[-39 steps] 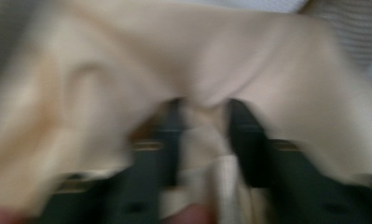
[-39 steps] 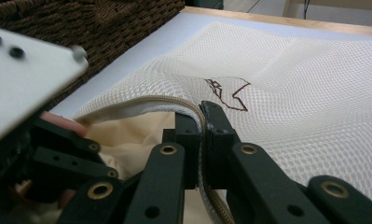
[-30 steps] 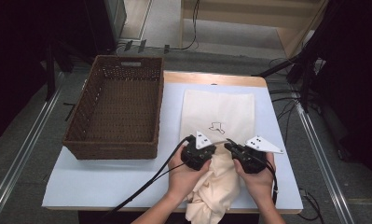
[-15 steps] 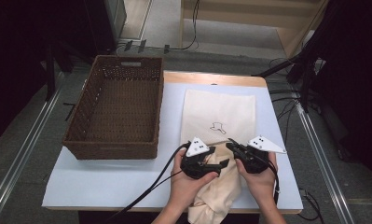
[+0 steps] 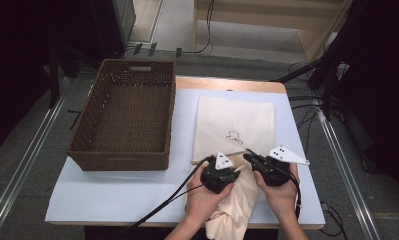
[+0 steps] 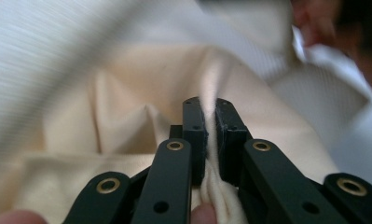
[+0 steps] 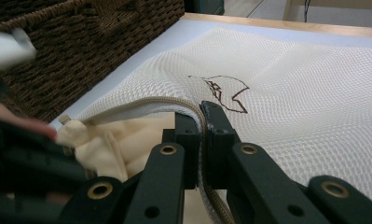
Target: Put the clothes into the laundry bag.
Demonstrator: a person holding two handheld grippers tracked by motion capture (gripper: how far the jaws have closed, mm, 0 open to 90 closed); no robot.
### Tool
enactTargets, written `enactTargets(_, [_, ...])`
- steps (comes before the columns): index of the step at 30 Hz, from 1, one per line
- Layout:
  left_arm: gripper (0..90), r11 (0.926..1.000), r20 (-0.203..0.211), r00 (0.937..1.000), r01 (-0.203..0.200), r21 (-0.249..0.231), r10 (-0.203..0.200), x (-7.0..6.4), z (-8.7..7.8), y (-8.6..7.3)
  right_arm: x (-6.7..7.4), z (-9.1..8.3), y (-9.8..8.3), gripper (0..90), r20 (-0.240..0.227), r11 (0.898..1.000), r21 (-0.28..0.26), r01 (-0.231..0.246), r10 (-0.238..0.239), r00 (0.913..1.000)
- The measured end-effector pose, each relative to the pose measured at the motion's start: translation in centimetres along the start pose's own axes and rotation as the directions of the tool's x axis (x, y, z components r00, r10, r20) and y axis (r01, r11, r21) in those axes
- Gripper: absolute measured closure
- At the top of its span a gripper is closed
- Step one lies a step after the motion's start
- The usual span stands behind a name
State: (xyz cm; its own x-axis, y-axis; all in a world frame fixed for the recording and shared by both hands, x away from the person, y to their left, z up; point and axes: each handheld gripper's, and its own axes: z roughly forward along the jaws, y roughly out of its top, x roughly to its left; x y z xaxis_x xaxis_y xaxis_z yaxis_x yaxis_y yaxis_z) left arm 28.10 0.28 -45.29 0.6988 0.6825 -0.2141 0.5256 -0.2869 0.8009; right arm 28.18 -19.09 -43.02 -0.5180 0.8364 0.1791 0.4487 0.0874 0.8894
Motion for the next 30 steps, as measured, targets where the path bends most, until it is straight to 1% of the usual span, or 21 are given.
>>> enactTargets(1, [85.3,0.9980,-0.038,0.9989,0.025,-0.059,-0.027,0.3,-0.5,0.3,0.0,-0.1,0.0,86.8,0.001,1.000,-0.001,-0.003,0.003,1.0000])
enactTargets(3, [85.1,0.9878,-0.119,0.9910,0.042,-0.150,-0.060,0.9,-1.1,0.8,0.1,-0.3,0.1,86.8,0.000,1.000,-0.010,-0.001,0.001,1.0000])
enactTargets(4, [84.6,0.9858,-0.150,0.9863,0.044,-0.162,-0.069,1.3,-1.0,0.9,0.2,-0.3,0.1,86.8,-0.001,1.000,-0.012,0.001,-0.001,1.0000])
enactTargets(5, [82.7,0.9884,-0.154,0.9848,0.057,-0.141,-0.079,1.7,-0.4,0.9,0.2,-0.3,0.1,86.8,-0.002,1.000,-0.010,0.001,-0.001,1.0000])
enactTargets(6, [76.8,0.9949,-0.127,0.9879,0.082,-0.059,-0.089,2.4,0.7,0.9,0.3,-0.2,0.1,86.8,-0.003,1.000,-0.006,-0.001,0.001,1.0000])
enactTargets(8, [58.2,0.9940,-0.052,0.9943,0.096,0.053,-0.093,2.9,2.2,0.6,0.4,0.0,-0.1,86.8,-0.004,1.000,0.003,0.005,-0.005,1.0000])
enactTargets(9, [54.8,0.9959,-0.047,0.9959,0.079,0.044,-0.077,2.8,2.1,0.5,0.5,0.2,-0.2,86.8,-0.002,1.000,0.010,0.010,-0.010,0.9999])
enactTargets(10, [50.7,0.9976,-0.046,0.9967,0.067,0.015,-0.067,2.5,1.6,0.4,0.5,0.4,-0.3,86.8,0.003,1.000,0.017,0.020,-0.020,0.9998])
enactTargets(11, [44.7,0.9981,-0.040,0.9973,0.060,-0.012,-0.061,2.2,1.2,0.4,0.5,0.4,-0.4,86.8,0.006,1.000,0.018,0.015,-0.015,0.9999])
enactTargets(12, [41.0,0.9984,-0.026,0.9983,0.052,-0.024,-0.053,1.9,0.5,0.4,0.4,0.4,-0.4,86.8,0.005,1.000,0.018,0.012,-0.012,0.9999])
enactTargets(14, [38.8,0.9991,-0.013,0.9994,0.032,-0.029,-0.032,1.3,-0.4,0.2,0.1,0.3,-0.3,86.8,0.009,1.000,0.007,-0.002,0.002,1.0000])
enactTargets(17, [32.8,1.0000,0.018,0.9998,-0.003,0.004,0.003,0.6,-1.4,-0.2,-0.1,0.0,-0.2,86.8,0.011,1.000,-0.004,-0.008,0.008,0.9999])
enactTargets(19, [31.6,0.9998,0.021,0.9997,-0.015,0.013,0.015,0.5,-1.7,-0.4,-0.1,-0.1,-0.2,86.8,0.011,1.000,-0.004,-0.010,0.010,0.9999])
enactTargets(20, [31.1,0.9992,0.017,0.9997,-0.020,0.034,0.019,0.5,-1.6,-0.6,-0.1,0.0,-0.2,86.8,0.011,1.000,-0.004,-0.010,0.010,0.9999])
enactTargets(22, [36.0,0.9967,0.000,0.9997,-0.023,0.078,0.023,0.7,-1.0,-0.8,0.1,0.0,-0.2,86.8,0.008,1.000,0.000,-0.011,0.011,0.9999])
enactTargets(23, [43.0,0.9943,-0.001,0.9993,-0.037,0.100,0.037,0.7,-0.6,-0.9,0.1,0.1,-0.1,86.8,0.009,1.000,-0.003,-0.006,0.006,0.9999])
enactTargets(25, [65.1,0.9899,0.001,0.9971,-0.075,0.120,0.076,0.7,-0.3,-0.9,0.3,0.1,-0.1,86.8,0.004,1.000,-0.004,-0.002,0.002,1.0000])
enactTargets(26, [74.2,0.9905,0.006,0.9970,-0.077,0.114,0.077,0.8,-0.3,-0.7,0.4,0.1,-0.1,86.8,0.001,1.000,-0.001,-0.007,0.007,1.0000])
enactTargets(28, [78.3,0.9954,0.024,0.9989,-0.042,0.086,0.040,1.1,-0.5,-0.2,0.5,0.2,-0.2,86.8,-0.008,1.000,-0.005,-0.016,0.016,0.9998])
enactTargets(29, [79.1,0.9992,0.035,0.9994,0.000,0.039,-0.001,1.5,-0.8,0.2,0.6,0.2,-0.2,86.8,-0.017,1.000,-0.008,-0.020,0.019,0.9997])
enactTargets(30, [79.4,0.9996,0.036,0.9990,0.027,-0.002,-0.027,1.8,-1.1,0.5,0.9,0.1,-0.1,86.9,-0.016,1.000,-0.010,-0.017,0.017,0.9997])
